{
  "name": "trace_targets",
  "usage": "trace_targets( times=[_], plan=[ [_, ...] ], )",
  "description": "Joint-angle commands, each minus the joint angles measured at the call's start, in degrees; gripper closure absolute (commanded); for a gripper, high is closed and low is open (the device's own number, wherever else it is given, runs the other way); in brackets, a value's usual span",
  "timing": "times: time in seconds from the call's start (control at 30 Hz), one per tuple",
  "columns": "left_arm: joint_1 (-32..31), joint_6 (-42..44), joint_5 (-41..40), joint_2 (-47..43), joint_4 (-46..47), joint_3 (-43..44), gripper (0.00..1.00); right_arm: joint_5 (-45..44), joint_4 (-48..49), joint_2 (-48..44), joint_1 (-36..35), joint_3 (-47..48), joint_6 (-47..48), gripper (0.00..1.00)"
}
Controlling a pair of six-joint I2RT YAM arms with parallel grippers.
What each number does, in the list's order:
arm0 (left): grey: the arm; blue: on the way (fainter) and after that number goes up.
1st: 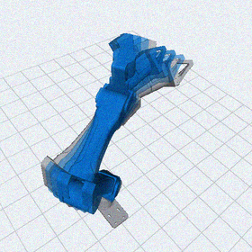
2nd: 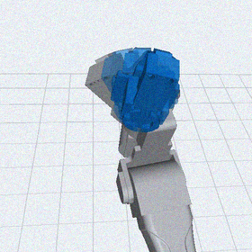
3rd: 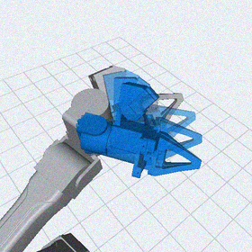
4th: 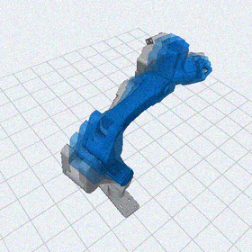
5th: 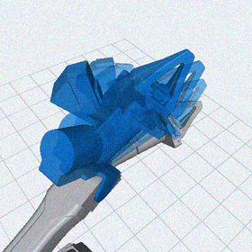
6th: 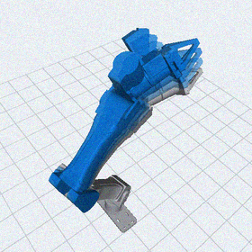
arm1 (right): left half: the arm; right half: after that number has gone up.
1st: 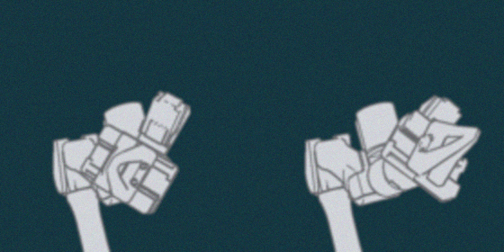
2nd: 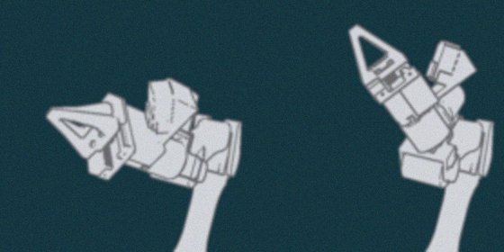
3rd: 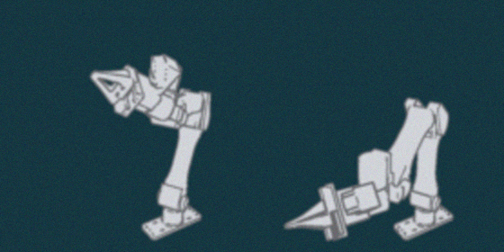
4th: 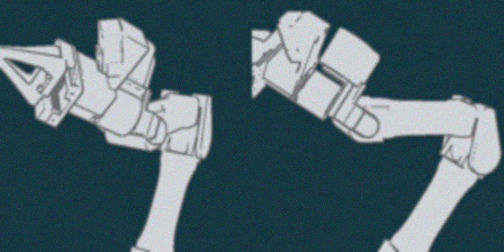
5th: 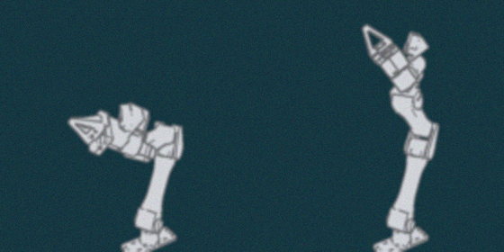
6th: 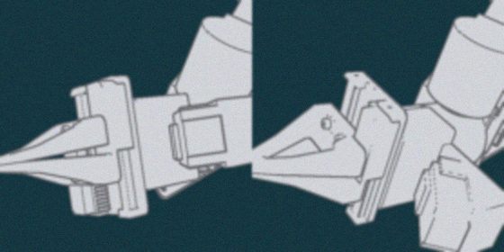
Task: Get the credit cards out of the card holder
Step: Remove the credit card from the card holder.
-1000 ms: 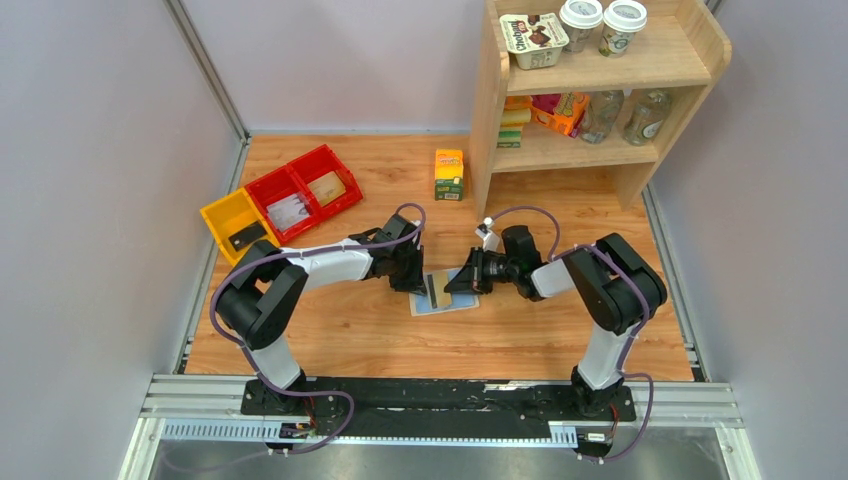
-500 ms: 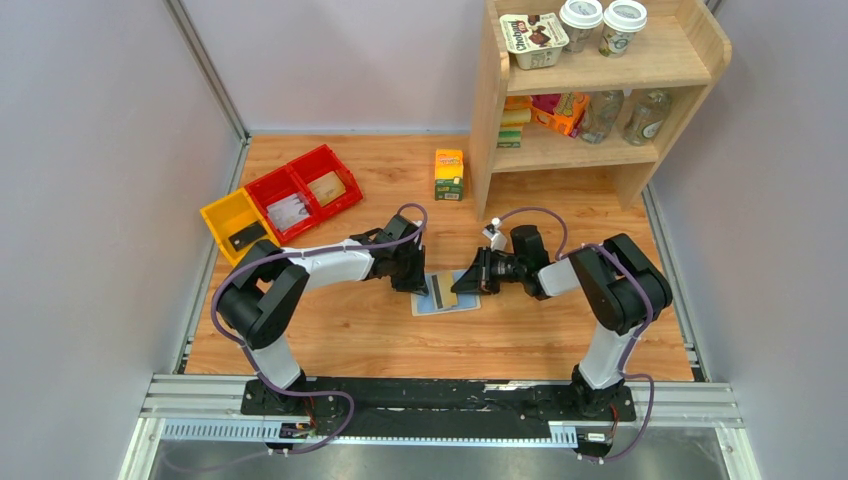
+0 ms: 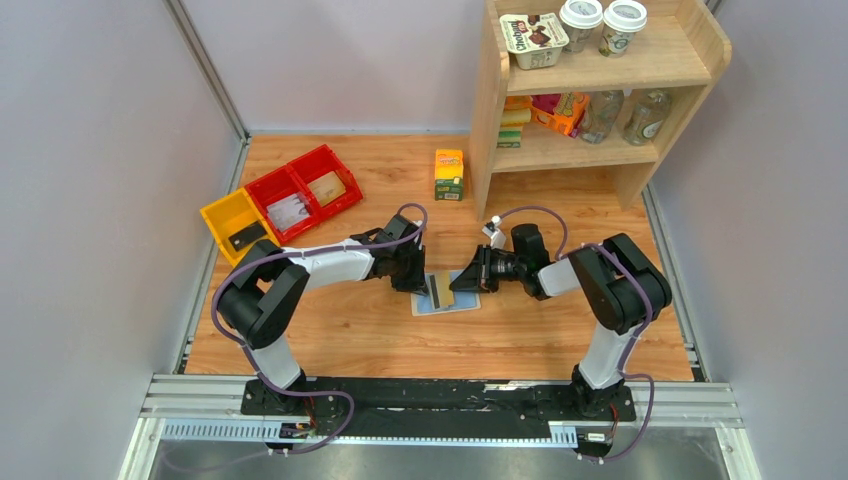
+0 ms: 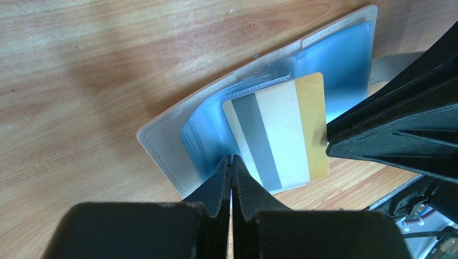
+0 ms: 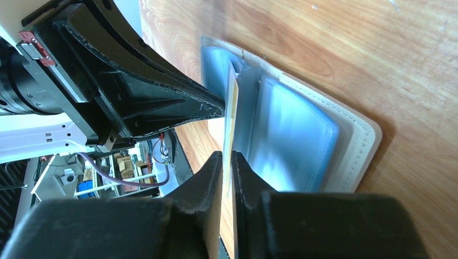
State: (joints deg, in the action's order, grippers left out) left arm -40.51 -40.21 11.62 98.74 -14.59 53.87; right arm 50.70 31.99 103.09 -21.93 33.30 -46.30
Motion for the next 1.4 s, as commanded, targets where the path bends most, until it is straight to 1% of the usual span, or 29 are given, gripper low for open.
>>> trace_targets(
  times=[0.0,0.1,0.27,0.33,0.47,0.57,0.87,1.03,1.1,1.23,1.3,1.37],
  plan=[
    [-0.4,1.9,-3.3,3.1,-6.4,-1.5,1.00,0.2,1.9,0.8,-0.1,0.5,0.1,0.83],
    [-0.4,1.9,-3.2,3.1,-6.3,-1.5,1.00,-0.1,1.4,1.0,-0.5,1.2,0.1,0.77],
    [-0.4,1.9,-3.2,3.2,-6.3,-1.4,1.00,-0.2,1.5,2.1,-1.4,2.3,-0.2,0.77],
    [-0.4,1.9,-3.1,3.1,-6.3,-1.6,1.00,-0.3,2.2,2.6,-1.4,2.4,-0.4,0.80],
    [-0.4,1.8,-3.0,3.1,-6.2,-1.6,1.00,0.1,2.9,3.1,-1.5,2.3,-0.5,0.91],
    [-0.4,1.8,-3.2,3.1,-6.2,-1.7,1.00,0.5,2.8,2.6,-1.1,1.7,-0.2,0.97],
    [-0.4,1.8,-2.8,3.2,-5.8,-1.8,1.00,1.2,-1.1,-1.0,3.6,-1.1,2.9,0.97],
    [-0.4,1.8,-2.7,2.7,-5.6,-2.1,1.00,1.9,-1.3,-2.1,5.7,-2.3,2.5,1.00],
    [-0.4,1.9,-3.0,2.2,-5.7,-2.1,1.00,1.0,-3.5,-4.2,6.2,-2.6,3.5,1.00],
    [-0.4,2.1,-4.3,-0.4,-6.1,-1.9,1.00,-5.5,-15.9,-11.5,6.3,-1.4,10.2,1.00],
    [-0.4,2.0,-5.0,-2.0,-6.8,-1.6,0.97,-10.2,-22.1,-15.8,6.2,-0.7,13.3,1.00],
    [-0.4,1.7,-5.7,-4.5,-7.4,-1.0,0.92,-13.2,-26.2,-19.4,5.7,-0.2,15.1,1.00]
  ],
)
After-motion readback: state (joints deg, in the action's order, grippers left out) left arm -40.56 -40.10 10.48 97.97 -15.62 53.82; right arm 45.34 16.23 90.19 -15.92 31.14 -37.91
